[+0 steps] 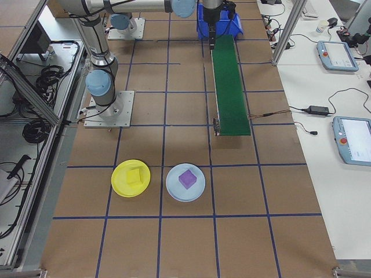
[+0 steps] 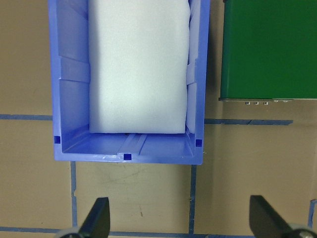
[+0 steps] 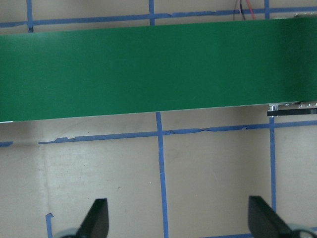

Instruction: Move block left to right into plate

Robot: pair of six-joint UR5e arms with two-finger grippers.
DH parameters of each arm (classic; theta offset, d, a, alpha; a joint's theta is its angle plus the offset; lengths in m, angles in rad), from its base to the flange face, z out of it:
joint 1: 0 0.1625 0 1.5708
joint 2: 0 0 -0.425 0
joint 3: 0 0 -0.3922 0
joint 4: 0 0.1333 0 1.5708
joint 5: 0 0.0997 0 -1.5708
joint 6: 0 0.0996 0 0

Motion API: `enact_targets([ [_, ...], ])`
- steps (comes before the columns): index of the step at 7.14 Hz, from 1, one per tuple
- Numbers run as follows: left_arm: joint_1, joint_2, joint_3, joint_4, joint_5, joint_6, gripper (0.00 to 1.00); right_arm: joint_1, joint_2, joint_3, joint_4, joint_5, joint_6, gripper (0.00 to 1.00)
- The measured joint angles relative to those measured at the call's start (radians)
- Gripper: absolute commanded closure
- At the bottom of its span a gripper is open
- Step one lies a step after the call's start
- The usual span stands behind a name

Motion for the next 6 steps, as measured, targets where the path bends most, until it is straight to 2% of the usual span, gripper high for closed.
enact_targets([
  [3,0.0,-0.003,-0.005,0.0,-0.004,-0.003,0.0,0.044,0.004,0.001,0.037,0.015,0.161,0.0],
  [6,0.0,-0.002,-0.006,-0.001,0.001,-0.003,0.0,0.081,-0.008,-0.003,0.077,0.033,0.227,0.0],
])
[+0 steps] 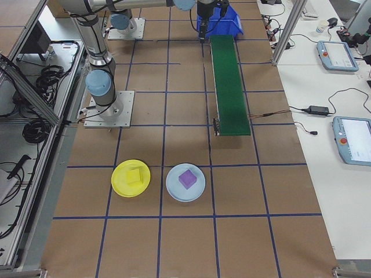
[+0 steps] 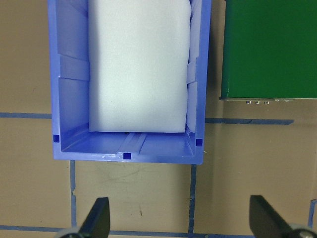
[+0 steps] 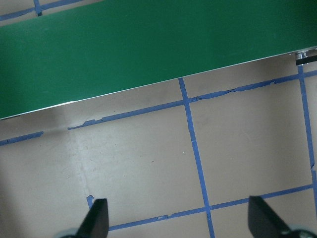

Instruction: Move block left to right into plate

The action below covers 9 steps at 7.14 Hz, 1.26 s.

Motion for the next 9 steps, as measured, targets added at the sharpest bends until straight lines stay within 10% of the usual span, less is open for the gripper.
enact_targets([
  [9,-0.034,0.006,0.006,-0.001,0.002,-0.002,0.0,-0.005,-0.001,-0.005,0.025,-0.011,0.008,0.0],
])
